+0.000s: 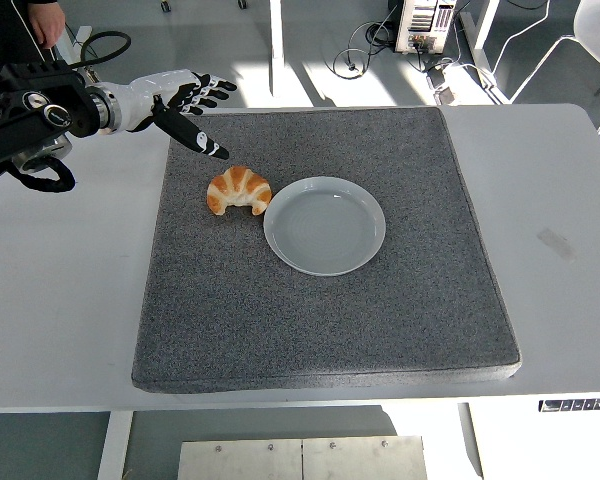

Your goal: Place the bread on the plate

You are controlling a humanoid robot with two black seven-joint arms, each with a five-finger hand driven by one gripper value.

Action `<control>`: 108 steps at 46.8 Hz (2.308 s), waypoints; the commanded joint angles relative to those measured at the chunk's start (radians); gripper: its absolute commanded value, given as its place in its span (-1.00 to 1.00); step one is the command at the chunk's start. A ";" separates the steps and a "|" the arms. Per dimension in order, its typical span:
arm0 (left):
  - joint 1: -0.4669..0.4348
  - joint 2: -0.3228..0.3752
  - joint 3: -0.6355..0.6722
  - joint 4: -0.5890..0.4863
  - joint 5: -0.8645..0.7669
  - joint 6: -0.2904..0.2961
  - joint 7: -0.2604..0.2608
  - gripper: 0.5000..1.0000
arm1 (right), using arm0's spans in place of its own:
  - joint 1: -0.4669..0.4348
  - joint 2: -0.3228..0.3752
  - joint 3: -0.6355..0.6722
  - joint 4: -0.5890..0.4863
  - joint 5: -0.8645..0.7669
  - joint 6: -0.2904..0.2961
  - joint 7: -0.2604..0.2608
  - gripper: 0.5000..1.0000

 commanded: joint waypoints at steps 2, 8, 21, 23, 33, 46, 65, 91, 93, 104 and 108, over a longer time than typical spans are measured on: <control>0.016 -0.013 0.018 0.010 0.047 0.000 -0.065 0.87 | 0.000 0.000 0.000 -0.001 0.000 0.000 -0.001 1.00; 0.047 -0.054 0.048 0.042 0.110 0.003 -0.083 0.89 | 0.000 0.000 0.001 -0.001 0.000 0.000 0.001 1.00; 0.074 -0.157 0.137 0.177 0.207 0.032 -0.141 0.72 | 0.000 0.000 0.000 -0.001 0.000 0.000 0.001 1.00; 0.079 -0.163 0.137 0.183 0.209 0.038 -0.144 0.72 | 0.000 0.000 0.000 -0.001 0.000 0.000 0.001 1.00; 0.099 -0.198 0.139 0.223 0.210 0.054 -0.146 0.71 | 0.000 0.000 0.001 -0.001 0.000 0.000 -0.001 1.00; 0.110 -0.238 0.151 0.270 0.213 0.058 -0.148 0.63 | 0.000 0.000 0.001 -0.001 0.000 0.000 0.001 1.00; 0.111 -0.279 0.205 0.324 0.216 0.094 -0.154 -0.72 | 0.000 0.000 0.000 -0.001 0.000 0.000 0.001 1.00; 0.011 -0.273 0.217 0.352 0.201 0.097 -0.250 -1.00 | 0.000 0.000 0.001 -0.001 0.000 0.000 0.001 1.00; -0.007 -0.270 0.219 0.352 0.201 0.091 -0.250 -1.00 | 0.000 0.000 0.000 -0.001 0.000 0.000 0.001 1.00; -0.146 -0.226 0.211 0.349 0.198 0.031 -0.252 -1.00 | 0.000 0.000 0.001 -0.001 0.000 0.000 0.001 1.00; -0.199 -0.215 0.208 0.344 0.198 0.008 -0.250 -1.00 | 0.000 0.000 0.001 -0.001 0.000 0.000 0.001 1.00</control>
